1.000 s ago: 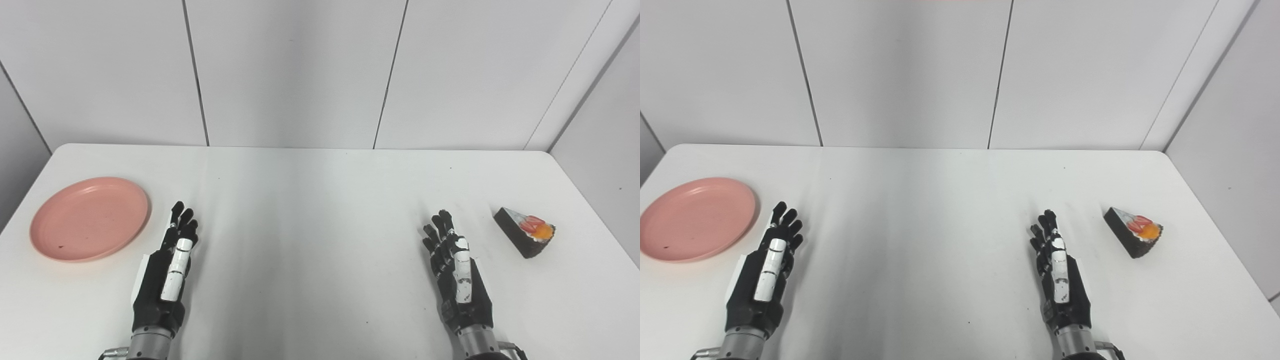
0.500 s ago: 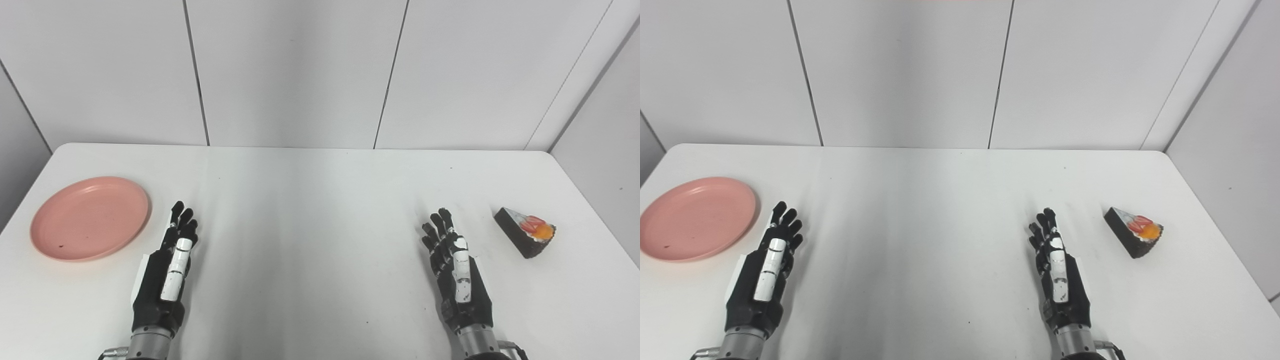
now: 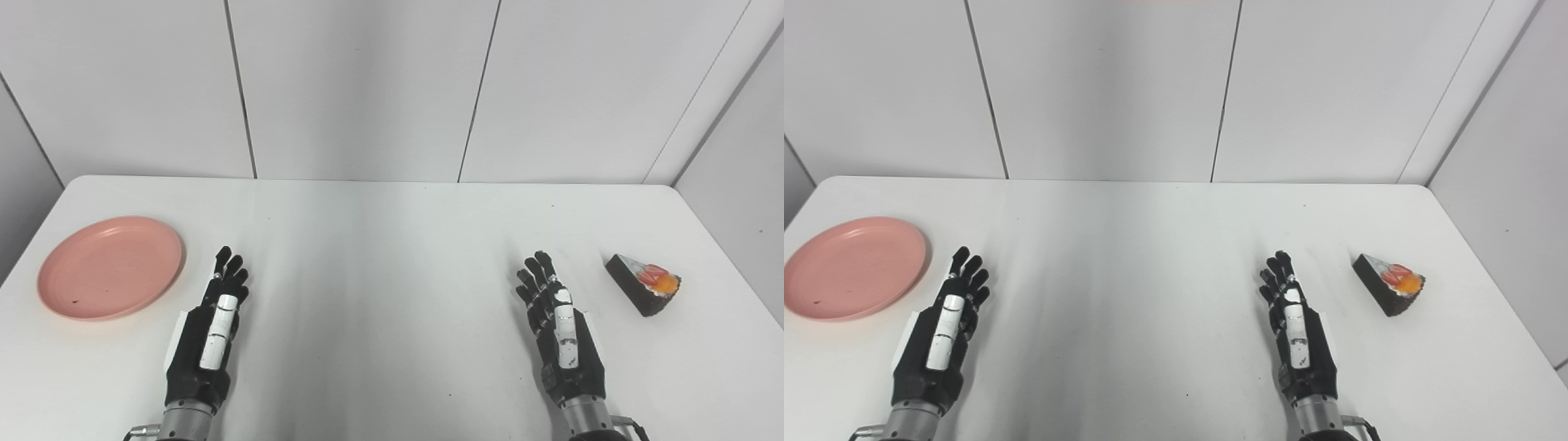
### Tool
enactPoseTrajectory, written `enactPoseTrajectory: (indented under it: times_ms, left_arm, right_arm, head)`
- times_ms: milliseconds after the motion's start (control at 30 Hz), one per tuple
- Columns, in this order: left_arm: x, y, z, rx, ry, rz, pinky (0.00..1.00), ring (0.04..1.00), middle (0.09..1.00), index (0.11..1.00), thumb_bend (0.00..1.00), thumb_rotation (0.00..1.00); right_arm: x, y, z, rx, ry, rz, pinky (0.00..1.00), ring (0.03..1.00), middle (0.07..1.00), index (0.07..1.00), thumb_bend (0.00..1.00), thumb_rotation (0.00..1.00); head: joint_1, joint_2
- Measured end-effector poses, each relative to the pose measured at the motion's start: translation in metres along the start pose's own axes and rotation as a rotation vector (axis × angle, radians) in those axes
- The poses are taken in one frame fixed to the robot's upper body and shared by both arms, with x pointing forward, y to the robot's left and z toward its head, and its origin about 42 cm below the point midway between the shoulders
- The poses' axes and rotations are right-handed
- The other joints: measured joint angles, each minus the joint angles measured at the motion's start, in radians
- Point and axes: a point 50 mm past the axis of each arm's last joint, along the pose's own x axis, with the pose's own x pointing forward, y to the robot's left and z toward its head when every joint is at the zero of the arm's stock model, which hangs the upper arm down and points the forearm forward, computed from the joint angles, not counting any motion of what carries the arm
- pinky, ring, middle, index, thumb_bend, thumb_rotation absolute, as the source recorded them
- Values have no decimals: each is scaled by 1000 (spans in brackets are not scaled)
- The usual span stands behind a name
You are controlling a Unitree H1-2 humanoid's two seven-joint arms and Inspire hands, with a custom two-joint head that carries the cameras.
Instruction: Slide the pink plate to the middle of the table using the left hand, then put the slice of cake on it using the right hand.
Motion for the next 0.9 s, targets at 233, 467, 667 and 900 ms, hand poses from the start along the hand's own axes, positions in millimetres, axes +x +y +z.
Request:
enactPoseTrajectory:
  times_ms: [233,467,667,900]
  left_arm:
    - [0,-1,-12,-2,11,5,1000,990,1000,1000,781,860]
    - [1,-4,-25,10,12,1,1000,991,1000,1000,729,884]
    - [2,-7,-35,34,9,-12,1000,997,1000,1000,717,906]
    - [11,-15,-40,48,-20,-22,1000,999,1000,1000,711,896]
  right_arm:
    - [-1,-3,-9,8,32,-4,981,948,950,968,845,947]
    - [6,-7,-10,3,19,17,991,952,954,967,842,955]
    - [14,-15,-11,-8,-12,20,1000,961,966,980,820,974]
    - [25,-25,-13,-23,-49,30,1000,961,966,974,799,985]
  head:
    - [38,-47]
    - [71,-97]
    - [126,-161]
    - [169,-203]
